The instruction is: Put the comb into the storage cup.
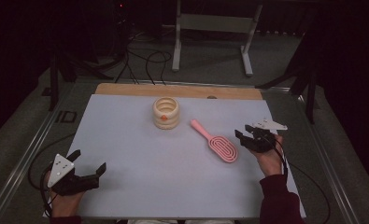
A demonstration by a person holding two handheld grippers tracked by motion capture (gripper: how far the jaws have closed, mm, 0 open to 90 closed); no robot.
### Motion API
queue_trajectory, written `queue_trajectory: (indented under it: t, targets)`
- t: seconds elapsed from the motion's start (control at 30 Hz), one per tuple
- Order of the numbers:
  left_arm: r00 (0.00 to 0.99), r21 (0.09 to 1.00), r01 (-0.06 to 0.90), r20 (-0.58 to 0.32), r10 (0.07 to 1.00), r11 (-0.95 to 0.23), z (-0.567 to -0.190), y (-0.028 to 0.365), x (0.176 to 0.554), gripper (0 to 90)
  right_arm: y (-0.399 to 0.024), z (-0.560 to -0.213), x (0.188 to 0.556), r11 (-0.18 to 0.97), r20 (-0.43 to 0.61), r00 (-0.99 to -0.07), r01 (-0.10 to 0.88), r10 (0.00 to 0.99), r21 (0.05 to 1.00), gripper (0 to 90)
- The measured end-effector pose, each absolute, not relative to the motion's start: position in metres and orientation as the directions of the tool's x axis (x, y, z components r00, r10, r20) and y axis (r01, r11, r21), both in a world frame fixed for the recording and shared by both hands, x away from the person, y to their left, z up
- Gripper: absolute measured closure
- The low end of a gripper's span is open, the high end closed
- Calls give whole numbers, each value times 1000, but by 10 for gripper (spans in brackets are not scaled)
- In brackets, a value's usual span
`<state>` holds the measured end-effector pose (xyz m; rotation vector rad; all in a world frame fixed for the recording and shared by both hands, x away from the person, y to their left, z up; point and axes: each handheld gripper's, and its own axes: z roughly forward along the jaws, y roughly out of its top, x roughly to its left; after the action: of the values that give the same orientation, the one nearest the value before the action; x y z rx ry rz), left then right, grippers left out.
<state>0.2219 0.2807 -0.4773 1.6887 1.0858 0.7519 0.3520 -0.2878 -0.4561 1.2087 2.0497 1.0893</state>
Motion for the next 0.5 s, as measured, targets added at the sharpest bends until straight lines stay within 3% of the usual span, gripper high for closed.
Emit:
queue_trajectory:
  t: [0.5]
  targets:
    - [409,941,312,-10,912,-130,-478,282,221,0,-291,-472,362,292,-27,-467,505,884,812,793]
